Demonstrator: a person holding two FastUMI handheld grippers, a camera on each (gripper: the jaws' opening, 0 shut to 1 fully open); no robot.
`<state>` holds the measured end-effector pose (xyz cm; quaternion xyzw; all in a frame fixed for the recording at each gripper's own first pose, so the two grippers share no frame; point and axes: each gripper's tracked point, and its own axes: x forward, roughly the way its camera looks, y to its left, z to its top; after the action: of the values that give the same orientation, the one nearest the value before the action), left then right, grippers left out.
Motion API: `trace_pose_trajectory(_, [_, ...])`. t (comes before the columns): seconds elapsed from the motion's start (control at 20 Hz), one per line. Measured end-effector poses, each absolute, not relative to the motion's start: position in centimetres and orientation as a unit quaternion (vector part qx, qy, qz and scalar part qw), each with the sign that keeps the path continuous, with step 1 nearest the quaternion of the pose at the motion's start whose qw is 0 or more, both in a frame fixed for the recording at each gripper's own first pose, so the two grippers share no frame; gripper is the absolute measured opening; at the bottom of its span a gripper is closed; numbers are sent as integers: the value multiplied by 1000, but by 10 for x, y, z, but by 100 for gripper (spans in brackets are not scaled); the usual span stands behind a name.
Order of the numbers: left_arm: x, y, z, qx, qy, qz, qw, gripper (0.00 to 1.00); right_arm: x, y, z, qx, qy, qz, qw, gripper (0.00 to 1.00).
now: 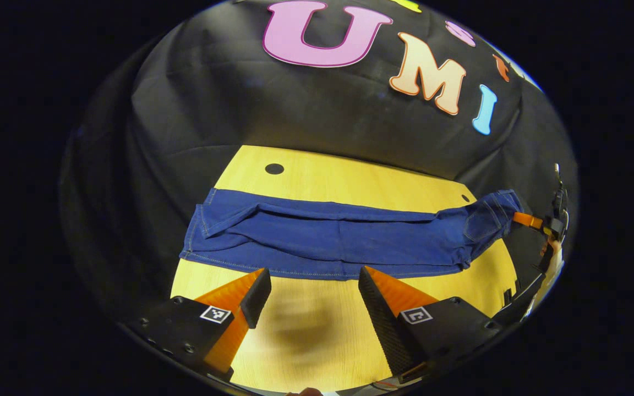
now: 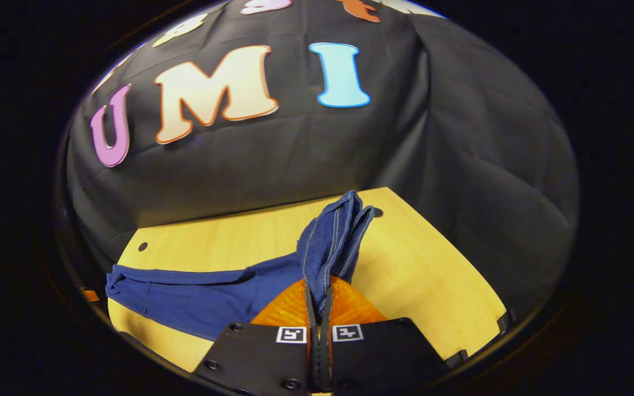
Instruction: Grasp the waist and the cuffs of the jeans and fold them to make the two legs overlap; first hold the waist and fold one-third of the jeans toward the cuffs, then hold the cuffs and fold the remaining one-third in the same direction to finish folding.
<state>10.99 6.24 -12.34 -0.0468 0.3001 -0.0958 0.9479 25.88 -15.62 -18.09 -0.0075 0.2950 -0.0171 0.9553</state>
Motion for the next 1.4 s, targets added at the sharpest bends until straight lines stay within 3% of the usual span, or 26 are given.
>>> trace_pose_trajectory(0.25, [107, 77, -129, -45, 302, -116, 945, 96, 257, -125, -179, -18, 284, 25, 958, 6])
trace_pose_trajectory(0.55, [104, 95, -137, -53, 302, -121, 944, 96, 257, -75, -180, -38, 284, 91, 954, 3])
trace_pose_trajectory(0.95, [106, 104, -144, -90, 298, -107, 944, 96, 233, -15, -209, -15, 347, 218, 912, 3])
trace_pose_trajectory(1.15, [106, 123, -147, -100, 294, -83, 947, 96, 224, -24, -235, -33, 404, 243, 881, 3])
trace_pose_trajectory(1.4, [118, 157, -151, -110, 286, -39, 951, 96, 232, -26, -259, -37, 423, 250, 870, 3])
